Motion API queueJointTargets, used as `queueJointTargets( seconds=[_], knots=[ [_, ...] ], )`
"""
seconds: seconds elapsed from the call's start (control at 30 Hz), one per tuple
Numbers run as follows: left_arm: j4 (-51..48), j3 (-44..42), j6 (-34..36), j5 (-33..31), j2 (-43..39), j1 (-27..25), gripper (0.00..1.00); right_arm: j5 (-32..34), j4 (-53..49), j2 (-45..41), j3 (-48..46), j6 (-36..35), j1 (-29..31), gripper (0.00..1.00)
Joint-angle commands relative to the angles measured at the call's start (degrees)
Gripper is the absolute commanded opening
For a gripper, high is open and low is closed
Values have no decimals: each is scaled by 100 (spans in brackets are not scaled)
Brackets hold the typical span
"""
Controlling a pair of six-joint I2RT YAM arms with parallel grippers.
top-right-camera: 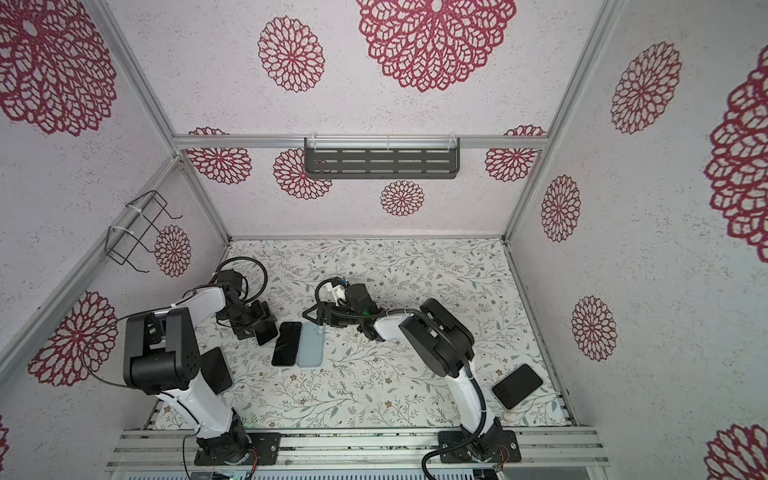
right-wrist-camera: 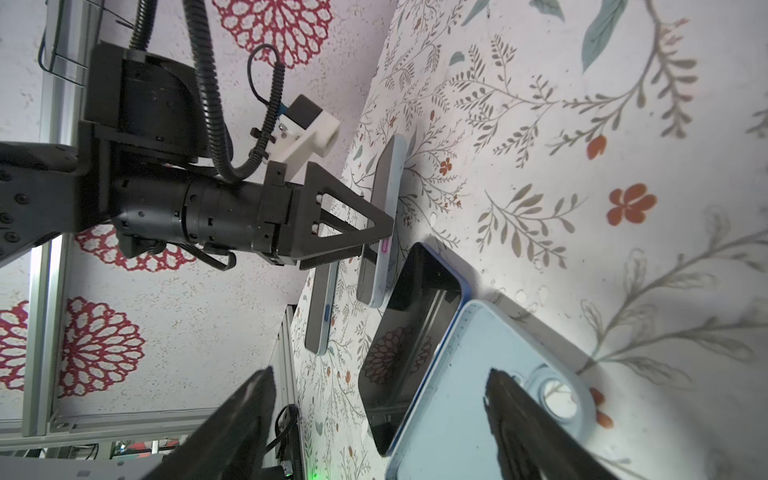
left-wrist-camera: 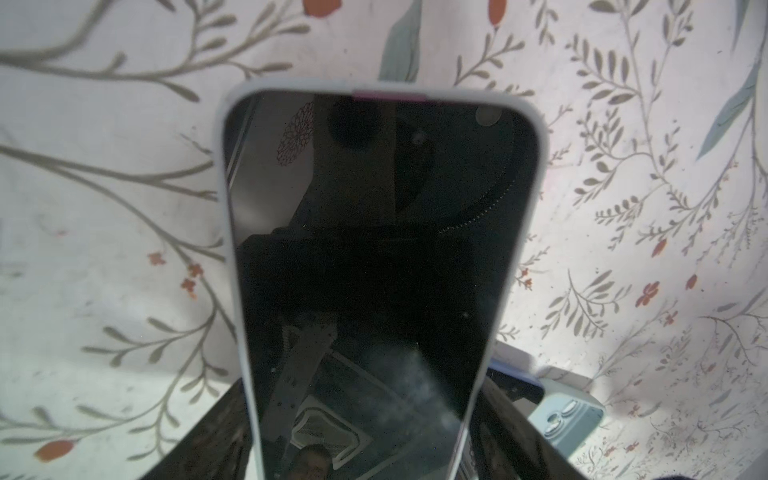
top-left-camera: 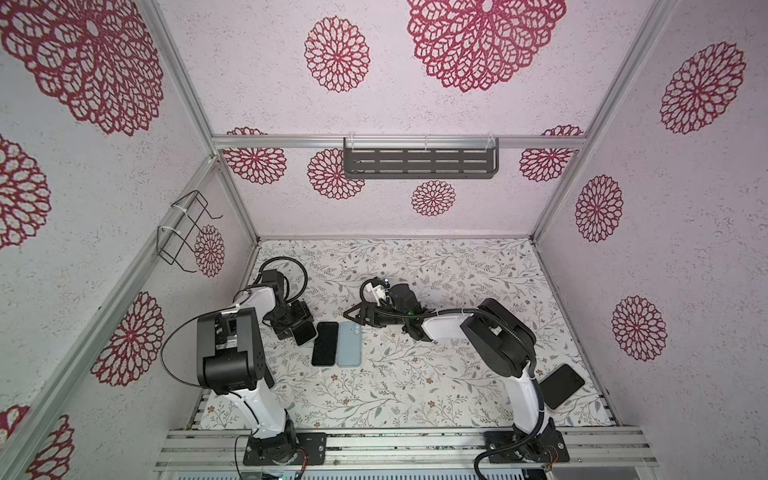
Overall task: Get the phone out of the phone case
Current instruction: 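Lift the cased phone with the left gripper while the right gripper approaches it, then grasp the side edge of the pale case with the right gripper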
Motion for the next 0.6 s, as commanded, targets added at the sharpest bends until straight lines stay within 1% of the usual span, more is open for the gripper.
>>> queueJointTargets(
  seconds=[0.0,0.27,0.57],
  knots=[
    [193,-54,74,275,-366,-18,64,-243,478,103,253,194,61,81],
    [244,-40,31,436,-520,-363,63,-355,740,409,444,383,223,76],
    [348,202,-220,399,-459,-977,62,-358,791,503,503,410,416,70]
  ],
)
